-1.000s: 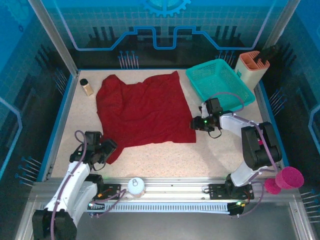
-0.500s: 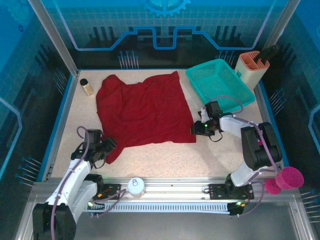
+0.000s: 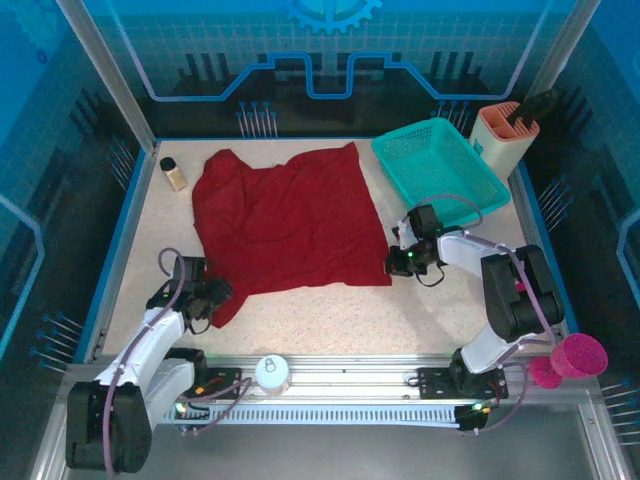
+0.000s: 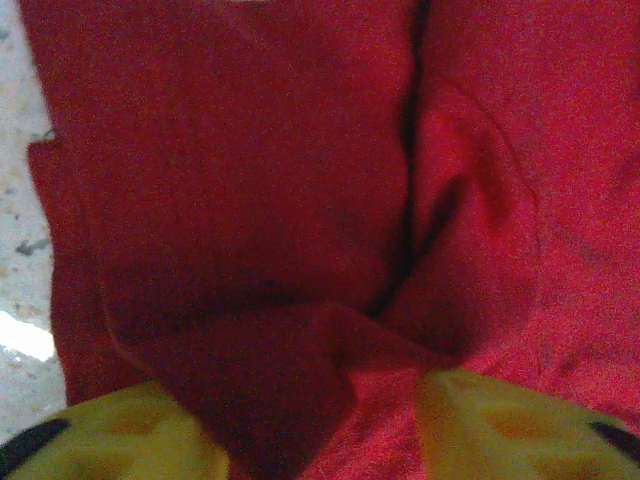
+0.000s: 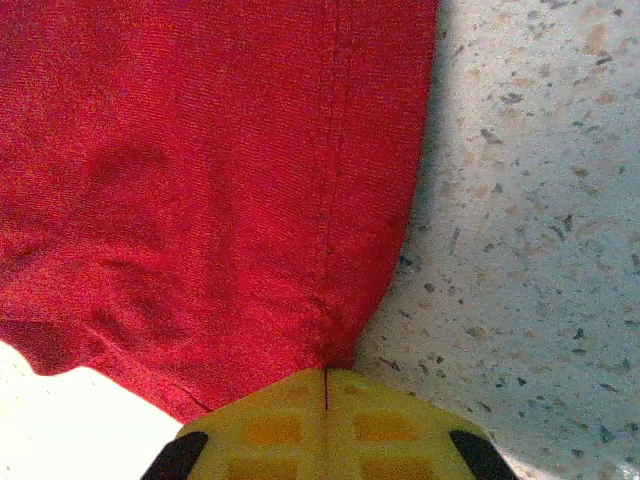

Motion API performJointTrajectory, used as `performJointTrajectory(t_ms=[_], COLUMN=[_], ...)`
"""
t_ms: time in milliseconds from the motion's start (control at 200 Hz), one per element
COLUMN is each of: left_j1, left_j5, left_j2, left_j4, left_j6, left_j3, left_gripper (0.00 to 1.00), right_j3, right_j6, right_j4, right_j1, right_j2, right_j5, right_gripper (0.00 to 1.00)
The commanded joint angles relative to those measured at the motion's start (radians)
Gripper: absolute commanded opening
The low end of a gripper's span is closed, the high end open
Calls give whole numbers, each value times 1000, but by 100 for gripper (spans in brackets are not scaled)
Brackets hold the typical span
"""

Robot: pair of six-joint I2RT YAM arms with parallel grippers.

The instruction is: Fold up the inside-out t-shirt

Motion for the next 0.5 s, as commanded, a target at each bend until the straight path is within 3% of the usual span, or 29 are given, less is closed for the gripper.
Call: performJointTrajectory(t_ms=[0,60,130,180,325,425,490], left_j1=[-4,-4,-4,-4,-4,-4,-4], left_j5=[-5,-2,11,21,70,83,112], left_j2=[-7,-20,-38,-53,-118,-159,-194], left_j4=[29,29,20,8,-15,-56,-66], left_j6=[33,44,51,52,23,11,51], left_j3=[46,50,54,56,41,47,47], left_gripper=[33,19,7,0,0,0,0], right_j3=[-15,-23,-32,-39,-43,-57,-84], right_j6=[6,7,17,17,11,32,60], right_j4=[-13,-2,0,2,-5,-1,17], right_j1=[11,11,10,11,10,10,10], right_j2=[-64,-96,-128,-145,-144,-128,-133], right_j5=[-33,-24,-4,3,5,8,15], right_gripper=[0,2,20,25,32,47,48])
